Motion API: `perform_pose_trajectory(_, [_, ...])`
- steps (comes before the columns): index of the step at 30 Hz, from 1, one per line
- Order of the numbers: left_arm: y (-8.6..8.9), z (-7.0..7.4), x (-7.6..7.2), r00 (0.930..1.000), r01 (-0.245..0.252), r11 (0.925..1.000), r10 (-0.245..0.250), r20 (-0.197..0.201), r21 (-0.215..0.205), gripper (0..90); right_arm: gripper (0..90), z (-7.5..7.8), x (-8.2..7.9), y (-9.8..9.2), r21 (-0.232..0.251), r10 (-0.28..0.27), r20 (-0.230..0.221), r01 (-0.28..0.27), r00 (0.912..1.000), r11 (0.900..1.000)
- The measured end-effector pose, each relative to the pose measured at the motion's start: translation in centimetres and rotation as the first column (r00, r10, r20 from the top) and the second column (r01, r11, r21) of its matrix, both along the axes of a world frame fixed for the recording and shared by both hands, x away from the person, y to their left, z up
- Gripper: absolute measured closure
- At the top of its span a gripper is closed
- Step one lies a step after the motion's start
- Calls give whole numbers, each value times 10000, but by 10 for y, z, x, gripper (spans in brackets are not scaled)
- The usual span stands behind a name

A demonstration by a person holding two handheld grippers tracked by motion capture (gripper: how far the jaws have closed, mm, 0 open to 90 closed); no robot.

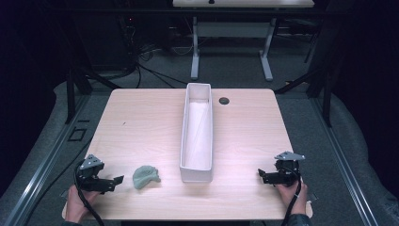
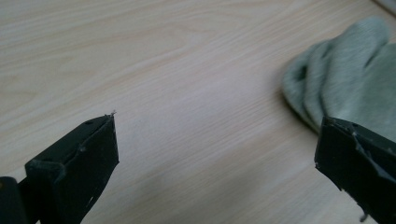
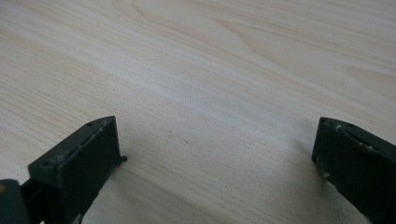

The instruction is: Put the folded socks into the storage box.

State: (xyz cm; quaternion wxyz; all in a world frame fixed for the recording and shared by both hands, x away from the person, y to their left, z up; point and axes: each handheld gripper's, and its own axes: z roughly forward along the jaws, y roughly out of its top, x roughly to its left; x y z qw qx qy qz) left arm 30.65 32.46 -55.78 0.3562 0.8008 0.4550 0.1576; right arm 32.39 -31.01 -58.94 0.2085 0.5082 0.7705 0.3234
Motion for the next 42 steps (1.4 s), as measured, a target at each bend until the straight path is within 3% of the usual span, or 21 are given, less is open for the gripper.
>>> perform_pose_trajectory(7, [-13,16,2,9968,796,9968,-795,49,-64,0,13,1,0,-1,-61,-19,-27,19,10000,10000])
perform_pose_trajectory(8, [-18,19,4,9941,1084,9941,-1084,14,-34,0,14,1,0,-1,-62,-21,-25,21,10000,10000])
perform_pose_trajectory(17, [-37,29,12,9802,1976,9801,-1978,-82,-197,0,18,1,-1,-1,-60,-38,-9,38,10000,10000])
perform_pose_trajectory(29, [-57,32,24,9647,2614,9649,-2621,-267,-253,0,21,1,-1,-1,-75,-55,5,55,10000,10000])
perform_pose_trajectory(35, [-62,29,25,9620,2704,9625,-2710,-333,-220,0,22,1,-1,-1,-69,-78,26,78,10000,9999])
perform_pose_trajectory(38, [-64,27,26,9575,2837,9587,-2844,-480,-204,0,22,1,-1,-1,-60,-76,30,76,10000,10000])
perform_pose_trajectory(39, [-66,24,27,9503,3039,9525,-3044,-657,-170,0,22,1,-1,-1,-117,-70,21,70,10000,9999])
perform_pose_trajectory(42, [-70,21,26,9417,3263,9451,-3264,-815,-148,1,23,0,-1,-1,-79,-74,41,74,10000,9999])
